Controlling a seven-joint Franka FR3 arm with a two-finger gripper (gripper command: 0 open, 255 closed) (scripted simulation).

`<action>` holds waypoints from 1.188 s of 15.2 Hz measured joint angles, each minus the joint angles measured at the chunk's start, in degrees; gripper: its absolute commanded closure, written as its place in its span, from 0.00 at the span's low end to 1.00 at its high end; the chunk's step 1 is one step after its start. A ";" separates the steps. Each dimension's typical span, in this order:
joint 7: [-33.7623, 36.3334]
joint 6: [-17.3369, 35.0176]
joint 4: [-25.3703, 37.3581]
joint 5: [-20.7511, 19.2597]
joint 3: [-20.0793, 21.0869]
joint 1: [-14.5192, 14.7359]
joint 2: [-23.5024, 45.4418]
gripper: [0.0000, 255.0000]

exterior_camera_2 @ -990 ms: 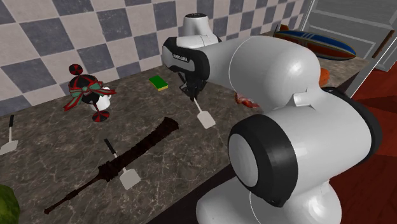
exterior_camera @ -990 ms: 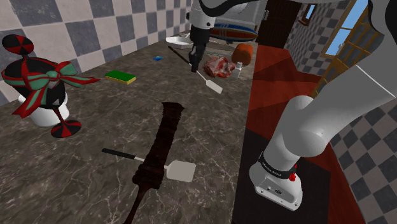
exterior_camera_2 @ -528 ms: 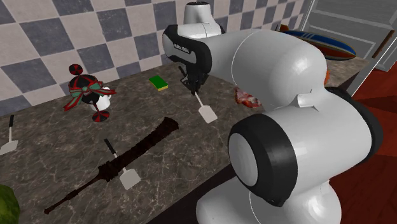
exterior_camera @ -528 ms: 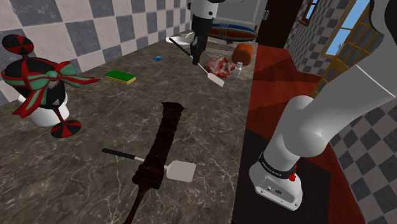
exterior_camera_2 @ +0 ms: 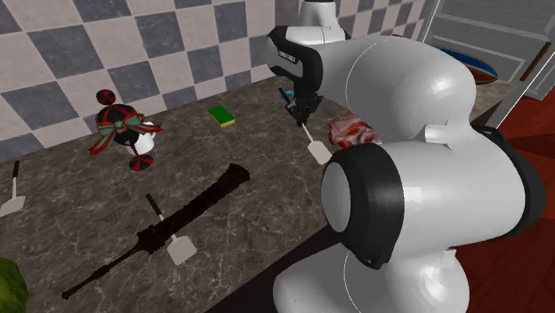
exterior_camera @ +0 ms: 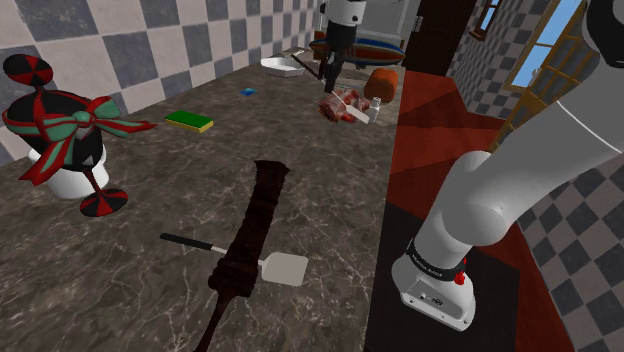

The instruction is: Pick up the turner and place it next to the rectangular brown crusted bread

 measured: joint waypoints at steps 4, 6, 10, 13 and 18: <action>-5.57 -0.21 2.52 -0.41 -4.05 -1.58 2.14 1.00; -8.72 -0.34 4.04 -0.45 -6.30 -2.42 3.46 1.00; -15.21 -0.47 8.34 0.46 -10.90 -3.81 7.70 1.00; -20.11 -0.59 11.67 1.80 -14.16 -4.89 11.21 1.00; -29.00 -1.94 19.64 6.14 -19.50 -7.23 19.23 1.00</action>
